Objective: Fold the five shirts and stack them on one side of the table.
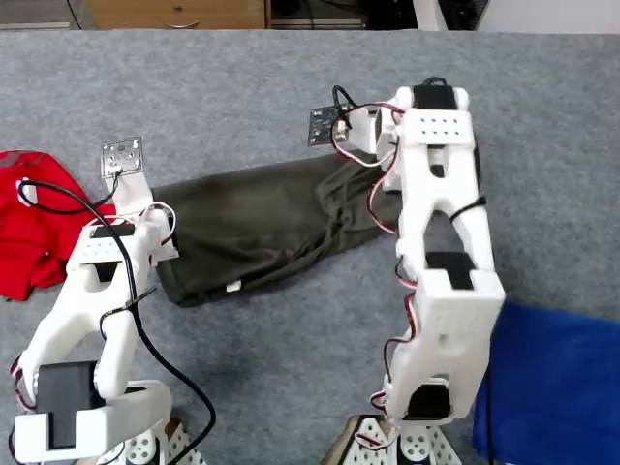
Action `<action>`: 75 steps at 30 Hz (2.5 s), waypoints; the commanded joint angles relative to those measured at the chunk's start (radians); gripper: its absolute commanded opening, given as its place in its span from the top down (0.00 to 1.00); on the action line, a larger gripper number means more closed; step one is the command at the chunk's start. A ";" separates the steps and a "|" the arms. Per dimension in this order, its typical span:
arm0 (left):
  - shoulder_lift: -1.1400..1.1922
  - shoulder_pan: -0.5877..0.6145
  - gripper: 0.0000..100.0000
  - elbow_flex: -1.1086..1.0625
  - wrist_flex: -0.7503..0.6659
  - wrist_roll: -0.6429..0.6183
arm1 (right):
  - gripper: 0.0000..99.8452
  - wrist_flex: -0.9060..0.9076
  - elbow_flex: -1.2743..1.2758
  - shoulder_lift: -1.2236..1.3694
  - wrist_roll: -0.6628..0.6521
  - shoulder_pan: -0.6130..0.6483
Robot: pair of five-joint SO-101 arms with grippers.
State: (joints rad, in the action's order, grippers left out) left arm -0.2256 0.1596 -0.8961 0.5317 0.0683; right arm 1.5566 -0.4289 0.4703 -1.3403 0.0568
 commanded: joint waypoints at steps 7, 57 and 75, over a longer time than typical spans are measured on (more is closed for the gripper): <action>-0.013 0.025 0.98 0.044 0.012 -0.040 | 0.97 -0.169 0.234 -0.183 0.480 -0.074; 0.628 0.120 0.98 0.879 0.760 -0.308 | 0.99 -0.781 0.285 0.048 1.169 -0.487; 0.639 -0.215 0.98 1.623 1.140 -0.341 | 0.99 -0.824 0.285 0.051 1.169 -0.493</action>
State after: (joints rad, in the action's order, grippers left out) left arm 0.4266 0.0598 0.6229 1.6609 -0.2386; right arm 0.7572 -0.0913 0.5255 -0.1818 -0.4173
